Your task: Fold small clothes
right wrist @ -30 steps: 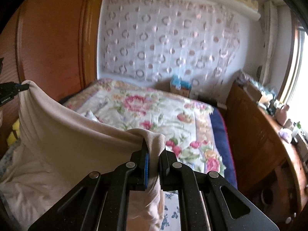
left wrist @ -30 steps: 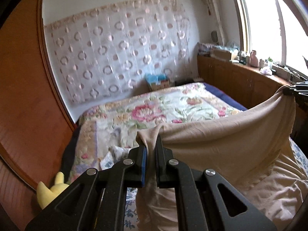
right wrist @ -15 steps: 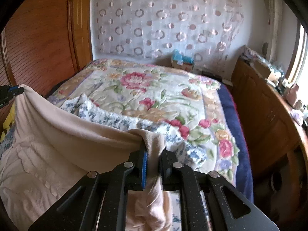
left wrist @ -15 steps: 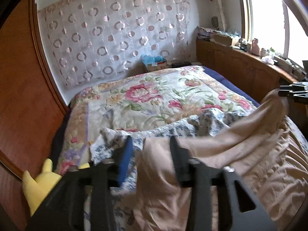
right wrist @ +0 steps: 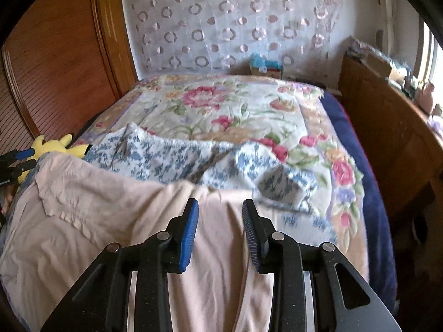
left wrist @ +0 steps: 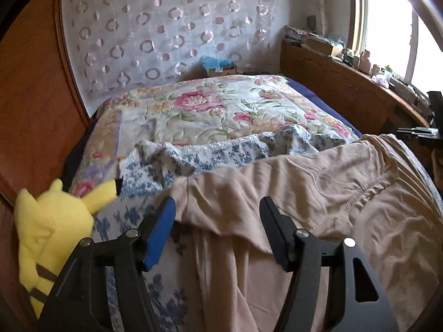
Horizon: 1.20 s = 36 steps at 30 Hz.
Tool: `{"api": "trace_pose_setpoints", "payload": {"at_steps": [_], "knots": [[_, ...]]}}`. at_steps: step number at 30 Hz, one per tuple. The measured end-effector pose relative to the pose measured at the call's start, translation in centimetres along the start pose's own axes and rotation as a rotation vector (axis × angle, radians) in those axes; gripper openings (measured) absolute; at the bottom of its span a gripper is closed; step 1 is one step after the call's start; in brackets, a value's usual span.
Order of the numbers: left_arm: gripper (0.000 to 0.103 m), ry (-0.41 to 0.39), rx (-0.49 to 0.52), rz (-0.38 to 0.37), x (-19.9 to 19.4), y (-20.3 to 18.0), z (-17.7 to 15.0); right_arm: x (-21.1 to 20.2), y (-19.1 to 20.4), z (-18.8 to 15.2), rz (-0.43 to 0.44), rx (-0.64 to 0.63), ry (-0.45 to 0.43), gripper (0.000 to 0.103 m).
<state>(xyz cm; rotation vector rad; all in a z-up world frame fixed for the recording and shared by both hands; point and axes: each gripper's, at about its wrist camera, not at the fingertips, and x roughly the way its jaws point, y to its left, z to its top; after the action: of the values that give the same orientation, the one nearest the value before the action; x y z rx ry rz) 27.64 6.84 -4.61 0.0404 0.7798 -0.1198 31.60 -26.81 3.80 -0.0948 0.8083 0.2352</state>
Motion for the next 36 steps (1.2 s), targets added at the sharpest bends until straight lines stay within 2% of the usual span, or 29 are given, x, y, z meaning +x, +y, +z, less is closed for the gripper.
{"api": "trace_pose_setpoints", "payload": {"at_steps": [4,6,8,12,16,18,19,20,21,25,29,31,36], "knots": [[0.064,0.010,-0.010,0.005,0.6,0.3,-0.3,1.0,0.3,1.0,0.034,0.007,0.021,0.035],[0.064,0.012,-0.019,0.011,0.9,0.5,-0.2,1.8,1.1,1.7,0.048,-0.012,0.035,0.040],[0.064,0.017,-0.031,0.015,1.2,0.8,-0.1,3.3,1.7,2.2,0.053,-0.024,0.054,0.041],[0.062,0.051,-0.071,0.028,2.3,2.2,0.1,6.7,2.1,3.4,0.027,-0.015,0.118,0.041],[0.059,0.090,-0.115,0.020,3.3,3.4,-0.2,7.2,2.4,3.7,-0.011,-0.031,0.128,0.041],[0.054,0.099,-0.128,0.007,3.6,3.7,-0.2,7.0,2.8,3.7,-0.001,-0.047,0.126,0.027],[0.052,0.103,-0.130,0.002,3.9,3.8,-0.2,6.9,3.2,3.6,-0.009,-0.075,0.123,0.012],[0.046,0.107,-0.130,-0.002,4.1,3.7,-0.1,6.9,3.6,3.5,-0.016,-0.097,0.122,0.007],[0.041,0.113,-0.132,-0.009,4.4,3.7,-0.1,6.8,3.9,3.5,-0.018,-0.109,0.118,0.006],[0.033,0.124,-0.136,-0.016,5.1,3.6,0.3,5.5,4.3,3.3,-0.026,-0.121,0.045,0.004],[0.010,0.118,-0.133,-0.020,5.1,3.5,0.7,3.1,4.7,3.3,0.007,-0.123,-0.069,0.004],[0.009,0.093,-0.115,0.009,4.5,3.2,0.9,1.9,5.0,3.2,0.004,-0.131,-0.114,0.004],[0.006,0.021,-0.125,0.017,2.2,3.5,1.6,-0.9,5.3,2.1,0.000,-0.133,-0.199,0.003]]}}
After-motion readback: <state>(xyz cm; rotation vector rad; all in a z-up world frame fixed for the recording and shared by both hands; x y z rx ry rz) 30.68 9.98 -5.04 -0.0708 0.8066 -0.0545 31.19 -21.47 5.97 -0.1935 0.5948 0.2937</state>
